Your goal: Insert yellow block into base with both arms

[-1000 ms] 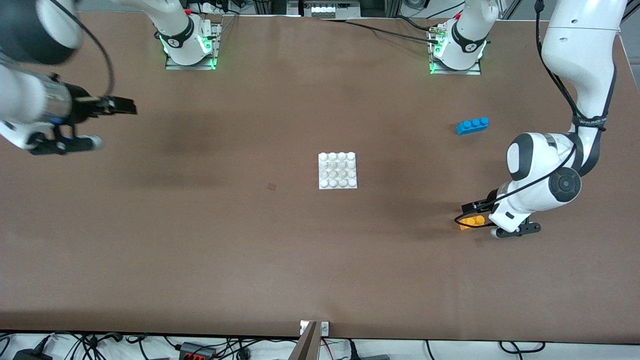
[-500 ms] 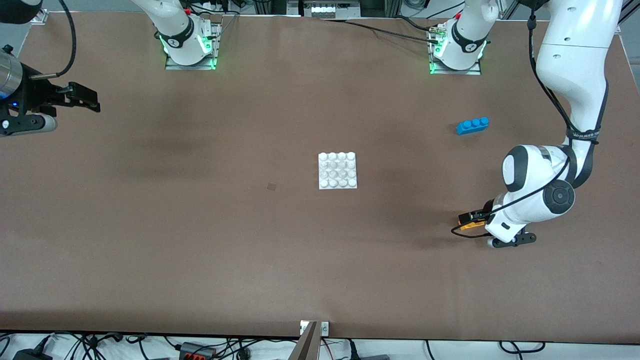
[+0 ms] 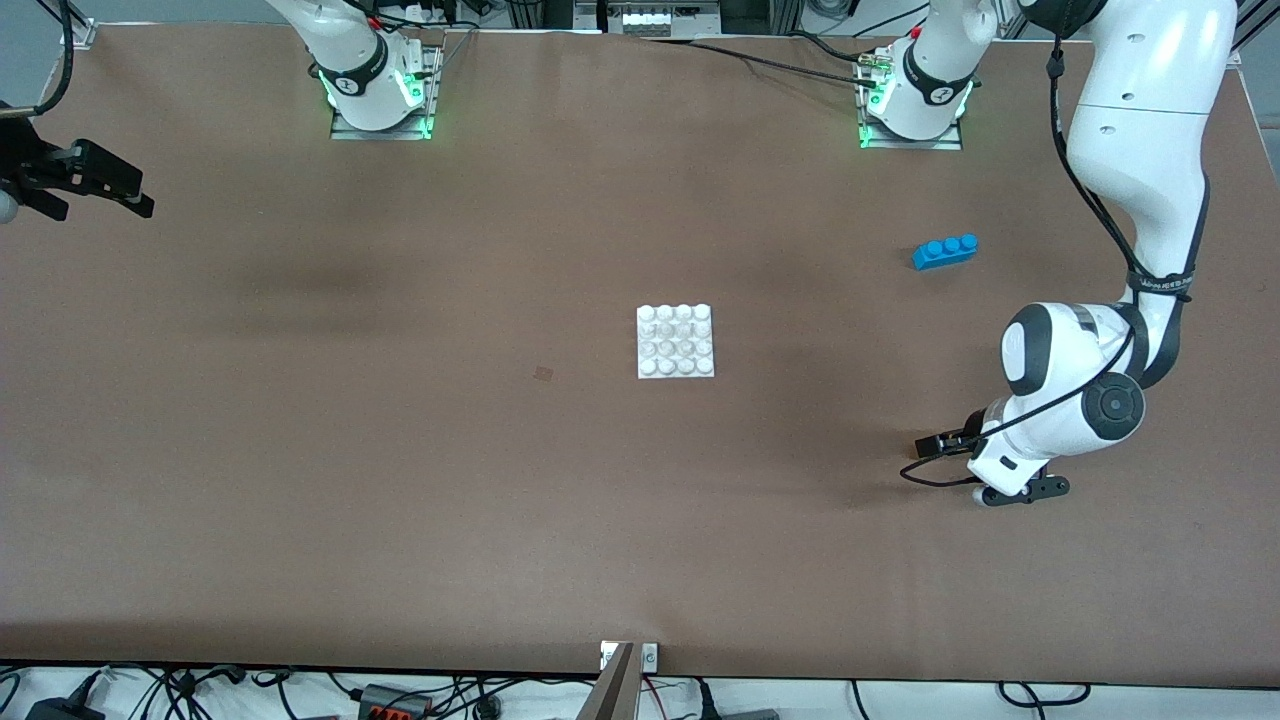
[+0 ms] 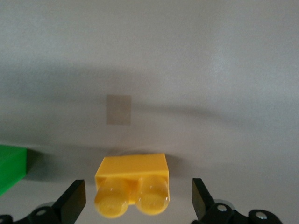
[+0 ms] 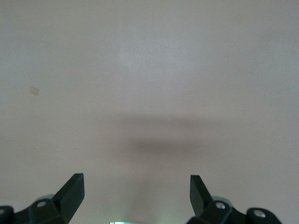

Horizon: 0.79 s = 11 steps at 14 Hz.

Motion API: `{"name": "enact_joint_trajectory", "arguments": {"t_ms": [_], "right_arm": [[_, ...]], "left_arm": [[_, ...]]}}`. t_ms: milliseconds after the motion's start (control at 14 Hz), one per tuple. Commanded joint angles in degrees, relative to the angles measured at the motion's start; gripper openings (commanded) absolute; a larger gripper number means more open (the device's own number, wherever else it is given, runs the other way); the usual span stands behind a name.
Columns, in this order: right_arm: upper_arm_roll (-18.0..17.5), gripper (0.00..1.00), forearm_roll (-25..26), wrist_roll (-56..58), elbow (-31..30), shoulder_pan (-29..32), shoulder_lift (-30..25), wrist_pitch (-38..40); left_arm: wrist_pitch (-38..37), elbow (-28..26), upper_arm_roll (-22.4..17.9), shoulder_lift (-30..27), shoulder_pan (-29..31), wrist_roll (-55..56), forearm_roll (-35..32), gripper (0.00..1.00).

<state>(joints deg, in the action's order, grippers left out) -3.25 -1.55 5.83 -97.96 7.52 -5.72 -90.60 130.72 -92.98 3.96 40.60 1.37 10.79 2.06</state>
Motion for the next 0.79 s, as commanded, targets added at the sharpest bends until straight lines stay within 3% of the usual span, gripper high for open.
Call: {"name": "enact_joint_trajectory", "arguments": {"t_ms": [0, 143, 357, 714], "right_arm": [[3.16, 1.00, 0.76, -5.62, 0.31, -3.91, -1.22, 1.73], [5.26, 1.00, 0.23, -8.11, 1.01, -5.05, 0.09, 3.32], [5.36, 1.00, 0.76, -8.11, 7.24, -7.43, 5.80, 3.15], [4.83, 1.00, 0.85, -8.20, 6.72, -5.59, 5.72, 3.33]], "left_arm": [[0.94, 1.75, -0.45, 1.06, -0.58, 0.29, -1.88, 1.00], [0.94, 1.75, -0.88, 1.15, -0.58, 0.29, -2.84, 1.00], [1.12, 1.66, -0.89, 1.68, -0.66, 0.20, -2.93, 1.00], [1.03, 1.22, -0.89, 1.85, -0.66, 0.29, -4.25, 1.00]]}}
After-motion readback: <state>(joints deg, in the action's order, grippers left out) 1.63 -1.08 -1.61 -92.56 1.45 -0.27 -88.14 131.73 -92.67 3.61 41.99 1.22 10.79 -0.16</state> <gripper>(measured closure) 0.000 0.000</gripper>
